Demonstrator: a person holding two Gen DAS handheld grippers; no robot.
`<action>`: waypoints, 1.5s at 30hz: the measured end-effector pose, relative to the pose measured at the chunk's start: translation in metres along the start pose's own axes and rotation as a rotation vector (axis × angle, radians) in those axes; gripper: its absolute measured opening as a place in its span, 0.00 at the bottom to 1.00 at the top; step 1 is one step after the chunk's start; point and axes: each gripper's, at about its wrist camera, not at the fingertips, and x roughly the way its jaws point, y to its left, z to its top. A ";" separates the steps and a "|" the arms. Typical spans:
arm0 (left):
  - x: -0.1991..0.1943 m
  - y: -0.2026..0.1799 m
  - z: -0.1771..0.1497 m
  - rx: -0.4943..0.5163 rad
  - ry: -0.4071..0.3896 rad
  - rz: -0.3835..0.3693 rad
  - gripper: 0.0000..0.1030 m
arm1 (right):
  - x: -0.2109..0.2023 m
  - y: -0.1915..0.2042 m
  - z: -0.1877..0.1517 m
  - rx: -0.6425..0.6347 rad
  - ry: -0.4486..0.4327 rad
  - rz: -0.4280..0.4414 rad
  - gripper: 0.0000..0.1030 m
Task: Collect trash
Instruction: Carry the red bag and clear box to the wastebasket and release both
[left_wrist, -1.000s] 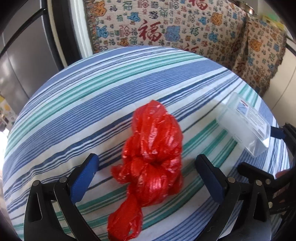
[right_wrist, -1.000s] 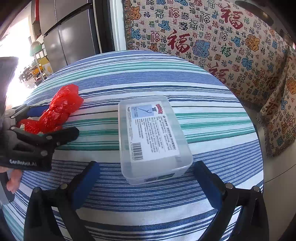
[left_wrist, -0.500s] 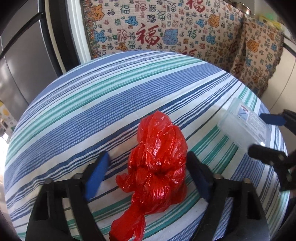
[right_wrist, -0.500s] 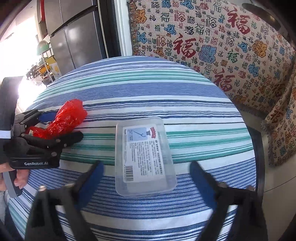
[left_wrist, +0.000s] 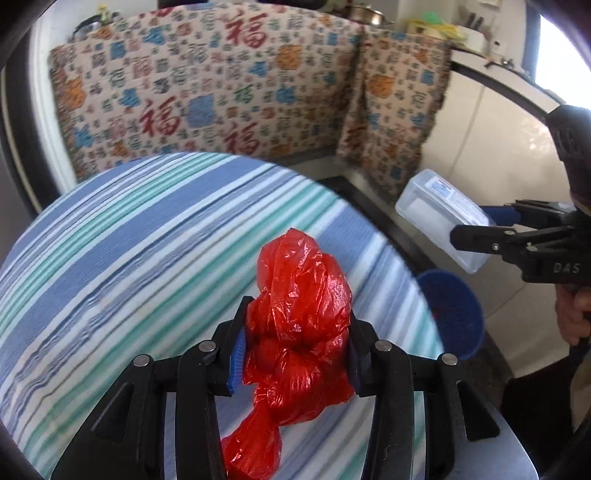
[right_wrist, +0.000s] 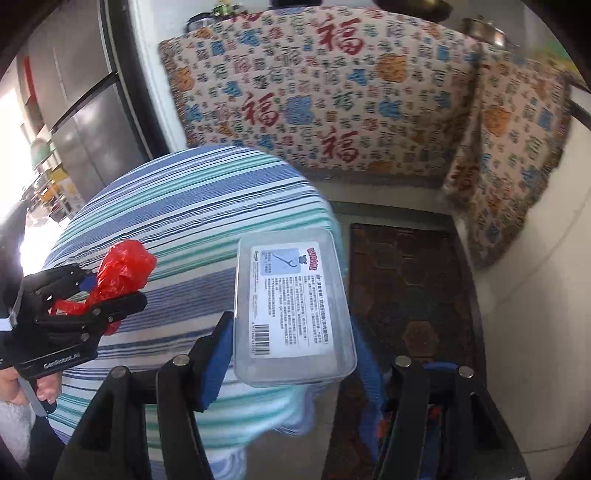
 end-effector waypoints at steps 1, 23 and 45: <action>0.003 -0.021 0.007 0.022 -0.002 -0.031 0.42 | -0.009 -0.017 -0.004 0.022 -0.007 -0.025 0.60; 0.161 -0.256 0.033 0.099 0.171 -0.288 0.46 | -0.003 -0.229 -0.130 0.348 0.104 -0.222 0.60; 0.161 -0.277 0.037 0.096 0.133 -0.227 0.84 | -0.022 -0.253 -0.158 0.423 0.103 -0.236 0.79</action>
